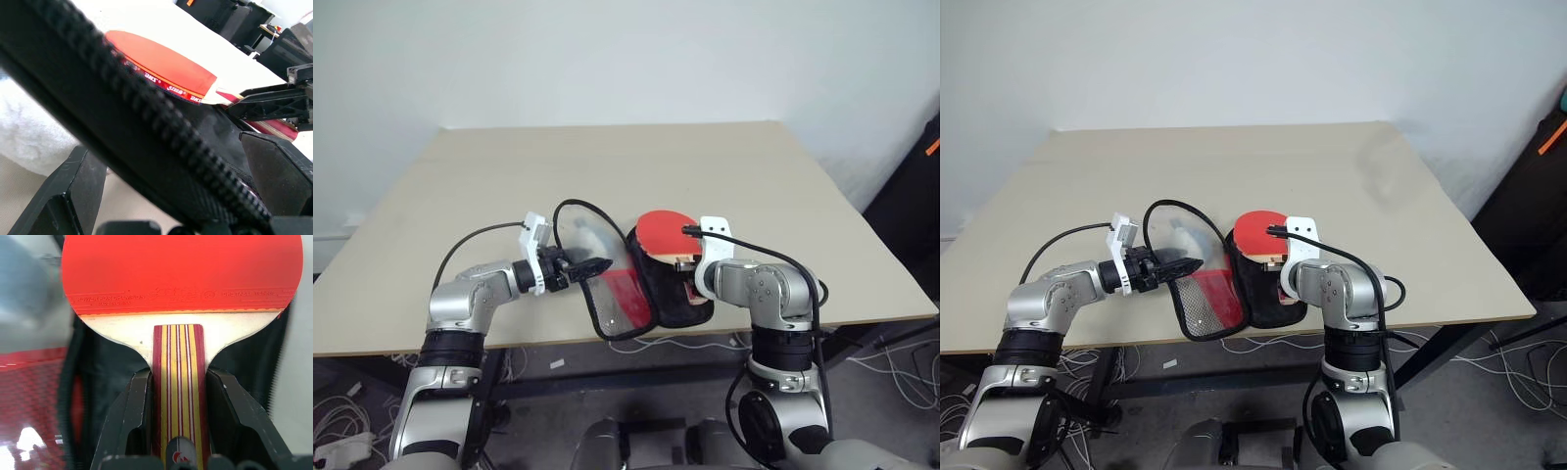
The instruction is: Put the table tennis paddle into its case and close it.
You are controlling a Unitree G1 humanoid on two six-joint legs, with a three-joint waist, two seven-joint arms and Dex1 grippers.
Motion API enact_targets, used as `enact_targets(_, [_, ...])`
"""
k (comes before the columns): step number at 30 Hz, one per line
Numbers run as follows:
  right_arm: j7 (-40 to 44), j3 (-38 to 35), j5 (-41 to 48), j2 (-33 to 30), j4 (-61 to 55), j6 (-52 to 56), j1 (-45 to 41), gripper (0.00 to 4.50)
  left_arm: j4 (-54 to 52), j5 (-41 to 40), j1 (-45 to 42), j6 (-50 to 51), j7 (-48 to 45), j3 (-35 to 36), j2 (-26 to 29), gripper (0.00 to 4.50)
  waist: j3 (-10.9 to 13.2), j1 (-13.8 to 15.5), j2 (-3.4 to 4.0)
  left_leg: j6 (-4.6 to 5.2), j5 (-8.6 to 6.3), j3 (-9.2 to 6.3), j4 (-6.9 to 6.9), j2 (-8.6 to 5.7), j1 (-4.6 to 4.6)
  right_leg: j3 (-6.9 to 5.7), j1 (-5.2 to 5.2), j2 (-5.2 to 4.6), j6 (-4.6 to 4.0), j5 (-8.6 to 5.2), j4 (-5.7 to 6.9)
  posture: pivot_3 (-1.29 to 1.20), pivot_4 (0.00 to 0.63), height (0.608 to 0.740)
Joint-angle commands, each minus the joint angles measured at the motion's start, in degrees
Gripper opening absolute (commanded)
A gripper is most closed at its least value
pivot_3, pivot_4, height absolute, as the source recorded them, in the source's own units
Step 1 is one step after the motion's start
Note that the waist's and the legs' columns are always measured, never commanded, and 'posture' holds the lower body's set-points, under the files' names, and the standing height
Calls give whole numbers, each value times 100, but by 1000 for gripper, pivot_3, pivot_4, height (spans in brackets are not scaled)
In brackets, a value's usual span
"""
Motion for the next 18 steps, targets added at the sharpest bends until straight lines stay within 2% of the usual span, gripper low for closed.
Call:
enact_targets(1, [163, 26, 280, 592, -364, -12, -832, 1230, -104, -1, -47, -69, 4, 89, 20, 4500, 0, 0, 0, 0, 0, 0, 0, 0, 0, 0, 0, 0, 4, 2, 0, 0, 0, 722])
enact_targets(18, [-154, -151, 113, 569, -357, 591, -453, 1230, 95, 71, -174, -164, -33, 82, 19, 4500, -1, 0, -2, 0, 0, 0, 2, 0, 0, 0, -1, -1, 7, 4, 0, 0, 0, 722])
